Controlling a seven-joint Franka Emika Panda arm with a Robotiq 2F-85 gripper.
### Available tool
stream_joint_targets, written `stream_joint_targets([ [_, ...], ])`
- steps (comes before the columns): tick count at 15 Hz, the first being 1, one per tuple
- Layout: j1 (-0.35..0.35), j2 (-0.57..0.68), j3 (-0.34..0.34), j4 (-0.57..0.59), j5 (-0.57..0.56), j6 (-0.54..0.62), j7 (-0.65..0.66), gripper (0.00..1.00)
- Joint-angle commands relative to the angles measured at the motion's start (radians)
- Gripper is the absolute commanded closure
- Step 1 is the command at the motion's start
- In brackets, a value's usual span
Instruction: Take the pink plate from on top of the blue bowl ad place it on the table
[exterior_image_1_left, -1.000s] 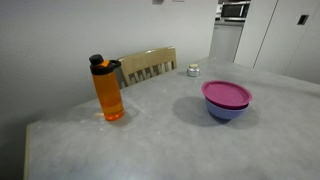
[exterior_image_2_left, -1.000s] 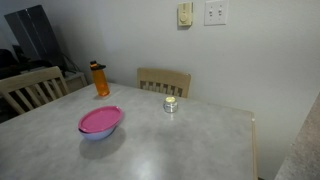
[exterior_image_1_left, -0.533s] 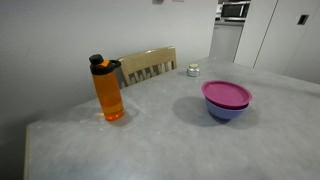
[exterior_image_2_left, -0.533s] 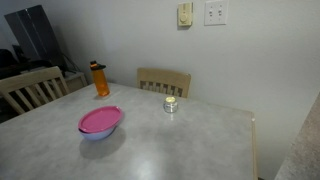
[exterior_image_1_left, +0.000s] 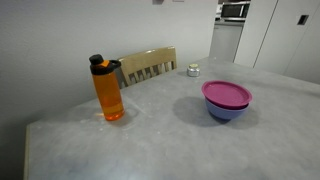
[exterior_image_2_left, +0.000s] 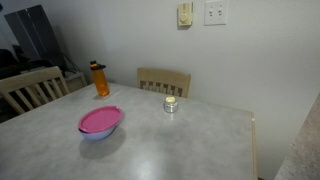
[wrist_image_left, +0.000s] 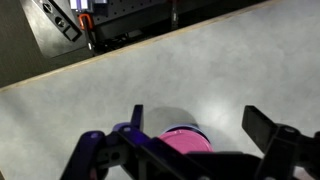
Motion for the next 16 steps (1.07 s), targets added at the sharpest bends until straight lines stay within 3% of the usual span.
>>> stream_joint_targets([
  [1,0.003,0.161,0.018,0.073,0.01,0.073,0.026,0.0],
  [7,0.013,0.416,0.004,0.178,-0.005,0.17,0.014,0.0],
  [16,0.042,0.746,-0.036,0.433,0.017,0.091,-0.075,0.0],
])
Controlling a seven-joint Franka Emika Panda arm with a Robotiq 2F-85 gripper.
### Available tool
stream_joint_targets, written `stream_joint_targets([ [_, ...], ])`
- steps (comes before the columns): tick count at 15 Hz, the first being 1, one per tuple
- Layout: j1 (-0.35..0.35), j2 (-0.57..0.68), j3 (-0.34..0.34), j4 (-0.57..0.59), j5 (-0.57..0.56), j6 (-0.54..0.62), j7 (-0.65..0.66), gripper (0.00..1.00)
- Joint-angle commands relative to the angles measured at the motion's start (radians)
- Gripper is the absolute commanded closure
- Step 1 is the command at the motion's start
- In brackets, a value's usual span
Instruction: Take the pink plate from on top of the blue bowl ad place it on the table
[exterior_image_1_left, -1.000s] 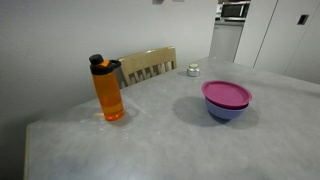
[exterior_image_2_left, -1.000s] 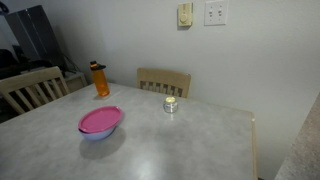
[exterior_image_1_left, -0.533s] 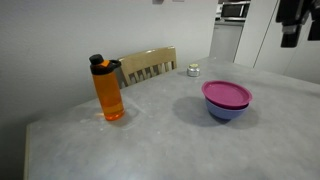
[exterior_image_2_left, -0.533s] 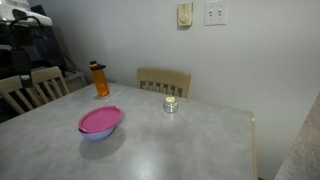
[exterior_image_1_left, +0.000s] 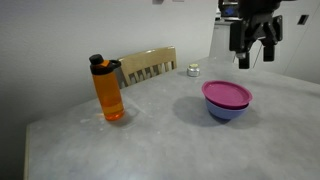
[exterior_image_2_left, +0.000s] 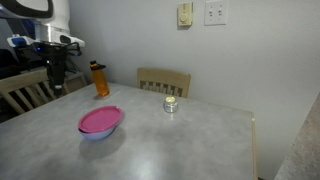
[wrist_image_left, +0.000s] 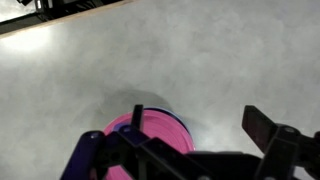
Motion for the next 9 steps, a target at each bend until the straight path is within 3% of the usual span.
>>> stream_joint_targets([
  [1,0.027,0.123,-0.028,0.124,0.017,-0.068,-0.056,0.0],
  [6,0.039,0.2,-0.033,0.199,0.02,-0.109,-0.107,0.0],
  [7,0.034,0.206,-0.027,0.21,0.039,-0.14,-0.168,0.0],
  [8,0.048,0.178,-0.038,0.167,0.011,-0.088,-0.099,0.0],
  [9,0.048,0.185,-0.037,0.176,0.018,-0.1,-0.125,0.0],
])
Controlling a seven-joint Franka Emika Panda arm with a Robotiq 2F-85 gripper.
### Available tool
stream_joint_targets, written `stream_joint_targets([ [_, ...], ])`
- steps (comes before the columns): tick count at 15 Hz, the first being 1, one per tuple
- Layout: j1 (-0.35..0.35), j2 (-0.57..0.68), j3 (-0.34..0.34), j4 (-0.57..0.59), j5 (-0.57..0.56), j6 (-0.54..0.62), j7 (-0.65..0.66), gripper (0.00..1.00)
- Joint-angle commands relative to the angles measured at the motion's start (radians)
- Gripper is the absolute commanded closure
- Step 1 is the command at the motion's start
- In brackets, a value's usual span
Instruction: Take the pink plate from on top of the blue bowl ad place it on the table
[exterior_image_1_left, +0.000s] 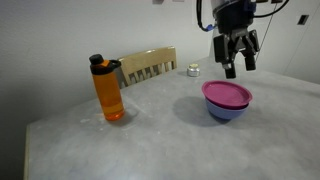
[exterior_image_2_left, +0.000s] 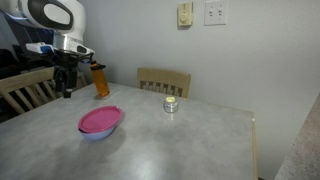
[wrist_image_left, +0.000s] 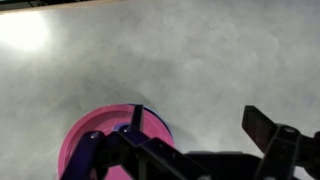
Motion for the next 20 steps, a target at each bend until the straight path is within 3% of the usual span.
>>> stream_joint_targets([
  [1,0.022,0.004,-0.023,0.008,0.007,-0.009,-0.015,0.0],
  [3,0.022,0.008,-0.023,0.014,0.008,-0.017,-0.023,0.0],
  [4,0.025,-0.017,-0.032,-0.013,0.022,0.06,0.049,0.0],
  [10,0.042,0.075,-0.067,0.014,0.098,0.259,0.322,0.0],
  [16,0.089,0.138,-0.127,0.01,0.054,0.392,0.666,0.0],
  [20,0.102,0.173,-0.162,0.026,0.011,0.395,0.851,0.0],
])
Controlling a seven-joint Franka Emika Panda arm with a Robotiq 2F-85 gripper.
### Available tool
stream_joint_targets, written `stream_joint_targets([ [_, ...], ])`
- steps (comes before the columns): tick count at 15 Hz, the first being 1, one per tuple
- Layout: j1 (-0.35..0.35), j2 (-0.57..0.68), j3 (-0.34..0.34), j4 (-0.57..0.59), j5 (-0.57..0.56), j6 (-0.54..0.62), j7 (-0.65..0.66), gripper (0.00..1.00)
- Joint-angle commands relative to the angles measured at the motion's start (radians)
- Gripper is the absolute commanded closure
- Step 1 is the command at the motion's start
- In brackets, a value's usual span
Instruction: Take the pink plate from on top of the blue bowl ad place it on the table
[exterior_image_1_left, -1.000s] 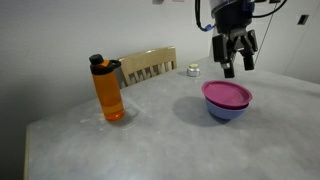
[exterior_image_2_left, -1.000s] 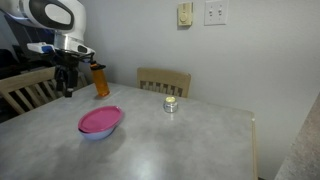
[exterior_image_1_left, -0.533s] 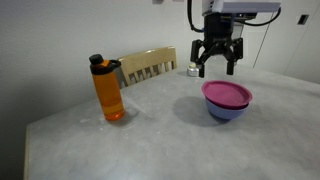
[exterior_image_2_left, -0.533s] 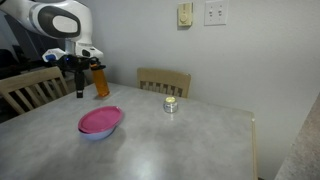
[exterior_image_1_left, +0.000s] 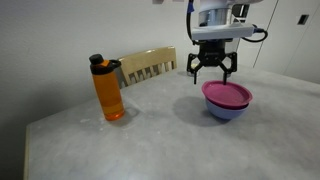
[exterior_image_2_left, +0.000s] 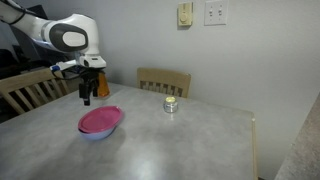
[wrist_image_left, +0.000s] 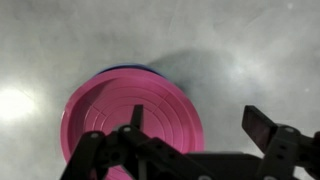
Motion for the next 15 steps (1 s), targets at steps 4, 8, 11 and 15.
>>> stream_joint_targets([
  [4,0.002,0.081,-0.041,0.042,-0.029,-0.002,0.177,0.0],
  [8,0.002,0.142,-0.055,0.101,-0.037,-0.019,0.218,0.0],
  [11,0.007,0.175,-0.062,0.15,-0.053,-0.037,0.239,0.0],
  [15,0.011,0.203,-0.063,0.205,-0.078,-0.061,0.257,0.0],
])
